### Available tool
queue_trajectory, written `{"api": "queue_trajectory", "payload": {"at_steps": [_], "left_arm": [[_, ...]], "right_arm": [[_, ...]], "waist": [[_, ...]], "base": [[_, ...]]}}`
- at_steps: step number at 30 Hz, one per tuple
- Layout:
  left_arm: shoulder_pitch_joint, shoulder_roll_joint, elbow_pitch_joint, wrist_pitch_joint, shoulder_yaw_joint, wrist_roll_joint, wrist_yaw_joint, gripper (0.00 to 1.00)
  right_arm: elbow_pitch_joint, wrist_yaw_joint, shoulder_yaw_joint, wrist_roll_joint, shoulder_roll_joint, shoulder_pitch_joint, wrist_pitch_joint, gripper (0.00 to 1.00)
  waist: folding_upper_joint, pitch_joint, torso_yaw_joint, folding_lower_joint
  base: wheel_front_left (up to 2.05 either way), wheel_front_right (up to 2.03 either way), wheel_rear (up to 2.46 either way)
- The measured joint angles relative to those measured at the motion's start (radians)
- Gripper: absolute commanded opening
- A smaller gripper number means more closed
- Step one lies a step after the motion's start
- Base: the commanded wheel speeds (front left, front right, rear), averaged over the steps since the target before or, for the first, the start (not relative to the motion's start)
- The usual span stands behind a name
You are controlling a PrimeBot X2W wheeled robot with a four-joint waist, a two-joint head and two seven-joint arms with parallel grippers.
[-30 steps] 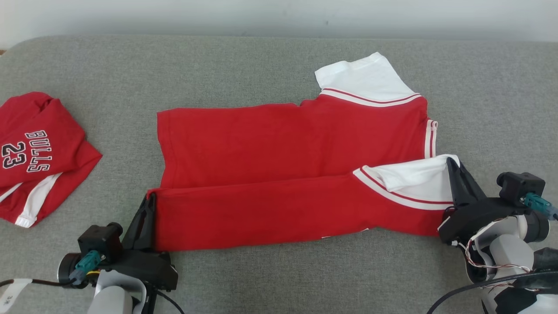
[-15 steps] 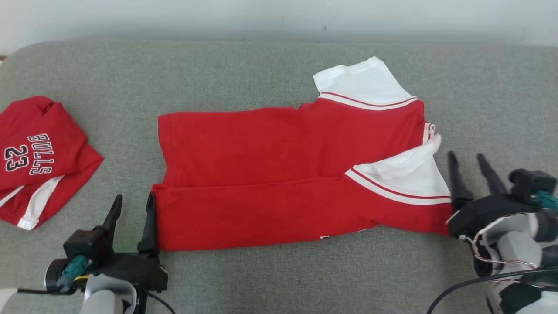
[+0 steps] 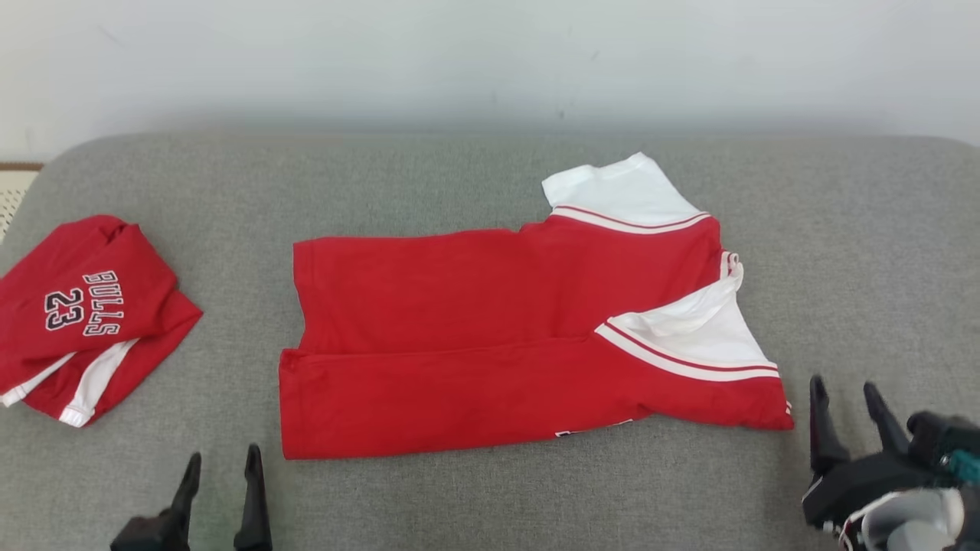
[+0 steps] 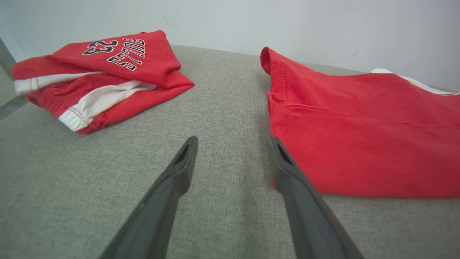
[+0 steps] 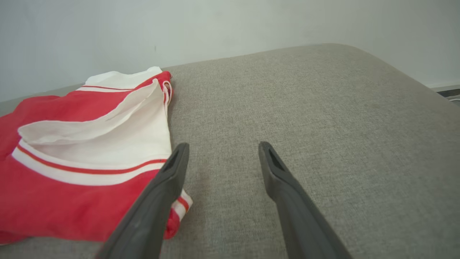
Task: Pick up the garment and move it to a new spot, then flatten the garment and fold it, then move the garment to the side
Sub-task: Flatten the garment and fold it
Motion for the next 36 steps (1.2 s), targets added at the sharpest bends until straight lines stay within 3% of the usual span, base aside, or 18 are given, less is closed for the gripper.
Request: {"api": "queue_trajectory", "payload": {"at_steps": [10, 20, 28, 36], "left_arm": [[0.102, 0.000, -0.027, 0.000, -0.025, -0.024, 0.029, 1.00], [0.118, 0.000, -0.030, 0.000, -0.041, -0.024, 0.029, 1.00], [0.129, 0.000, -0.034, 0.000, -0.052, -0.024, 0.029, 1.00], [0.113, -0.001, -0.032, 0.000, -0.079, -0.025, 0.025, 1.00]], "right_arm": [[-0.007, 0.000, 0.044, -0.011, 0.022, 0.097, 0.000, 1.00], [-0.001, 0.000, 0.063, 0.011, 0.037, 0.102, 0.000, 1.00], [0.067, 0.000, 0.058, 0.123, 0.075, 0.079, 0.000, 1.00], [0.089, 0.000, 0.070, 0.174, 0.059, 0.013, 0.000, 1.00]], "waist": [[0.0000, -0.063, -0.001, 0.0000], [0.0000, -0.094, 0.009, 0.0000], [0.0000, -0.089, 0.026, 0.0000], [0.0002, -0.042, 0.048, 0.0003]], "base": [[0.00, 0.00, 0.00], [0.00, 0.00, 0.00], [0.00, 0.00, 0.00], [0.00, 0.00, 0.00]]}}
